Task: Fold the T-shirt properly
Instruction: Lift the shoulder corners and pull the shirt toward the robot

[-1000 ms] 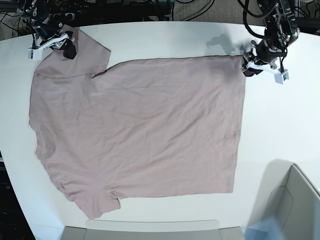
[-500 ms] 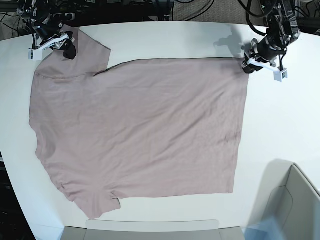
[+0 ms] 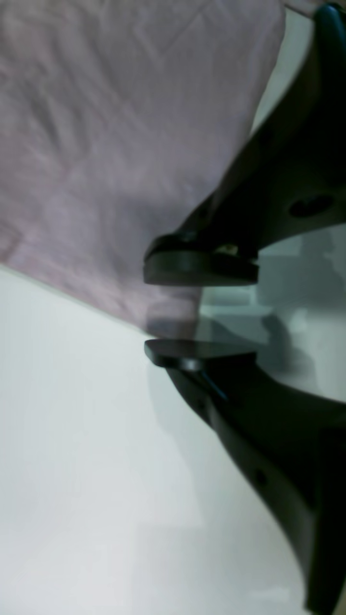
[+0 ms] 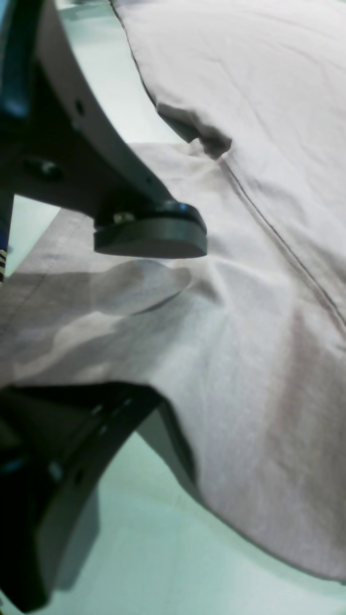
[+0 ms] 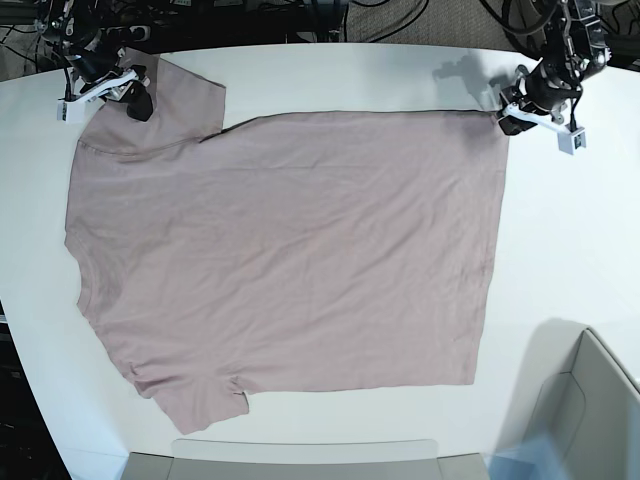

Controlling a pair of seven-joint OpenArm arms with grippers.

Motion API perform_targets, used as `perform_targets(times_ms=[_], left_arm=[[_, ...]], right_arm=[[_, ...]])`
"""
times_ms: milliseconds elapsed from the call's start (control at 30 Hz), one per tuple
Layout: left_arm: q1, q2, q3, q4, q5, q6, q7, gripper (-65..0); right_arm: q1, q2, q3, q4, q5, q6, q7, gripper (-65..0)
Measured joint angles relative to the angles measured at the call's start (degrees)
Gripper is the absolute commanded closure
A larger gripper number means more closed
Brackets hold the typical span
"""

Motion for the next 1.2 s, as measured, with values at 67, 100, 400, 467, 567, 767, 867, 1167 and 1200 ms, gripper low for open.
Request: perform_targets(times_ms=[67, 100, 400, 467, 567, 767, 867, 1167, 1200], left_arm=[[-0.28, 0.00, 0.00, 0.04, -0.07, 0.00, -0.17, -18.4], [-0.31, 0.00, 0.02, -0.39, -0.07, -0.09, -0.22, -18.4], [0.09, 0.28, 0.07, -3.23, 5.38, -0.02, -0.63, -18.4], [0.28, 0.24, 0.17, -3.21, 5.35, -0.20, -0.87, -18.4], [0.42, 0.31, 0.57, -3.19, 5.35, -0.20, -1.05, -18.4], [0.02, 1.68, 5.38, -2.84, 5.35, -0.22, -2.84, -18.4], [-0.13, 2.86, 5.66, -2.82, 5.11, -0.42, -2.75, -18.4], [-2.80, 3.30, 5.49, -7.50, 3.80, -1.14, -2.95, 0.0], [-2.84, 3.32, 5.05, -7.80, 3.78, -1.31, -2.93, 0.0]], right_arm=[[-0.02, 0.20, 0.00, 0.00, 0.02, 0.00, -0.02, -25.1], [0.00, 0.42, 0.00, 0.00, 0.02, 0.00, -0.15, -25.1], [-0.02, 0.50, -0.04, 0.00, 0.02, 0.00, -0.09, -25.1], [0.00, 0.50, -0.04, 0.00, 0.00, 0.00, -0.09, -25.1], [0.00, 0.50, -0.04, 0.00, 0.02, 0.00, -0.07, -25.1], [0.02, 0.50, -0.04, 0.02, 0.00, 0.00, -0.07, -25.1], [0.02, 0.52, -0.04, 0.02, 0.00, 0.00, -0.07, -25.1], [0.63, 0.61, -1.88, 0.13, -0.85, -0.26, 0.11, -10.1], [0.66, 0.61, -2.03, 0.17, -1.03, -0.31, -0.37, -4.5]])
